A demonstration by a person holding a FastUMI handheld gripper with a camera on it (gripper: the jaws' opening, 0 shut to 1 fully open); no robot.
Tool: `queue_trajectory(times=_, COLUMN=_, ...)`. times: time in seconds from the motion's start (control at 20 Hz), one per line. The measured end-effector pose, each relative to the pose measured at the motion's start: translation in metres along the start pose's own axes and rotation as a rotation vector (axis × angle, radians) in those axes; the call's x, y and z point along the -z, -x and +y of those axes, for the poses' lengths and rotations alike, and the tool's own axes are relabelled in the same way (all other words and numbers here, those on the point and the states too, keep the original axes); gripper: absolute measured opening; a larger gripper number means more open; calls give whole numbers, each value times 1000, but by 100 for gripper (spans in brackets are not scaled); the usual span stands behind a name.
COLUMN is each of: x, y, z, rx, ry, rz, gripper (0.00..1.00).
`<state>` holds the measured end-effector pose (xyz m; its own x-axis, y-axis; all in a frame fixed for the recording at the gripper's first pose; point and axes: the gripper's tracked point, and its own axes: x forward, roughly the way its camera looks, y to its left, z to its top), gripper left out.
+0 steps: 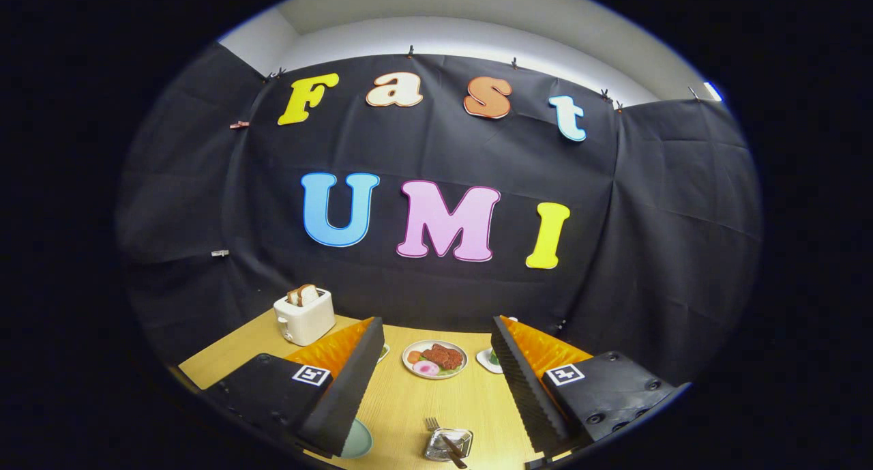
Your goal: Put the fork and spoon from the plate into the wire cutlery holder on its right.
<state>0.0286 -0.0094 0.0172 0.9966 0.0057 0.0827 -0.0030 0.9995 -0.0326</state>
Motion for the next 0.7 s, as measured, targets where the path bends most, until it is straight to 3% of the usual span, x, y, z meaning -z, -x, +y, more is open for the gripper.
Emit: queue_trajectory(times=0.7, x=2, y=6, z=2, rx=-1, ry=7, rz=5, gripper=99)
